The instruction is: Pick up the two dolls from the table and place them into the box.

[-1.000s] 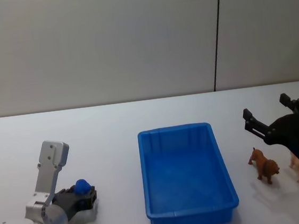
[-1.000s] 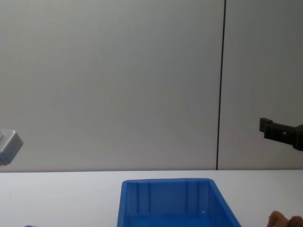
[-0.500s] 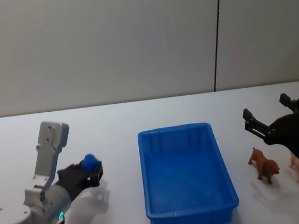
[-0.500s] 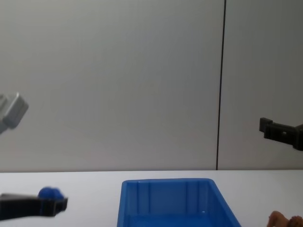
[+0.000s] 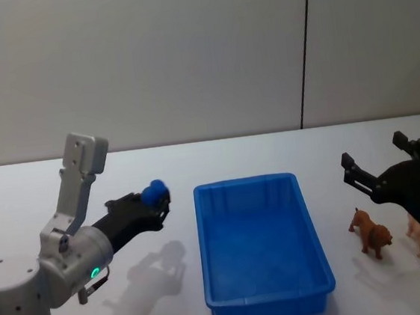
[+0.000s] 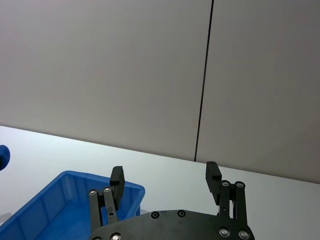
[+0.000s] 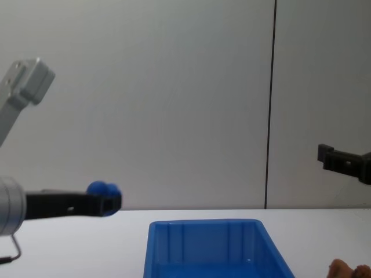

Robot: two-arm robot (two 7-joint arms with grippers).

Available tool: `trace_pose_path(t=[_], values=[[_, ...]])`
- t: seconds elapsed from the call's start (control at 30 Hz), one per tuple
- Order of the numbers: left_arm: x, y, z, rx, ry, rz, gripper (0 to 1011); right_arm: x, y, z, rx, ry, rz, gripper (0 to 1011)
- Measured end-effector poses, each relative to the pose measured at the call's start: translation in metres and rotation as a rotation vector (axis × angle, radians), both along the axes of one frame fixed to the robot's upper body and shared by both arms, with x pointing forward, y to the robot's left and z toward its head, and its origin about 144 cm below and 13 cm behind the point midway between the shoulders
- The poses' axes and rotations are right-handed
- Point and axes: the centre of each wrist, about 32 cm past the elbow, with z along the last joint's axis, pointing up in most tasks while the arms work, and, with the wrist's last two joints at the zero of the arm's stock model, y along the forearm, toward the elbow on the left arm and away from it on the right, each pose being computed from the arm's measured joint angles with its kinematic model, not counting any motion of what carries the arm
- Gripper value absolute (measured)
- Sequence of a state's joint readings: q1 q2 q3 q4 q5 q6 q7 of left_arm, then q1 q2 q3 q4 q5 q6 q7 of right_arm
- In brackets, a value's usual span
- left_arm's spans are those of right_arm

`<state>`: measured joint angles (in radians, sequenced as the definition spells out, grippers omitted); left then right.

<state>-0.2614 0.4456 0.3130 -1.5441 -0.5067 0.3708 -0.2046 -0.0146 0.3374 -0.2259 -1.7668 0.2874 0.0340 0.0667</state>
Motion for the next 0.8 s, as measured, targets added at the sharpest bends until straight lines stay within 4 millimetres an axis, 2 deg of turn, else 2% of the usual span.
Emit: trace_pose_path(t=[0.23, 0.8], values=[[0.009, -0.005, 0.014, -0.028, -0.015, -0.114, 283, 0.000, 0.000, 0.000, 0.000, 0.000, 0.000, 1001], [0.037, -0.026, 0.028, -0.066, 0.009, -0.380, 178, 0.000, 0.000, 0.000, 0.000, 0.000, 0.000, 1001]])
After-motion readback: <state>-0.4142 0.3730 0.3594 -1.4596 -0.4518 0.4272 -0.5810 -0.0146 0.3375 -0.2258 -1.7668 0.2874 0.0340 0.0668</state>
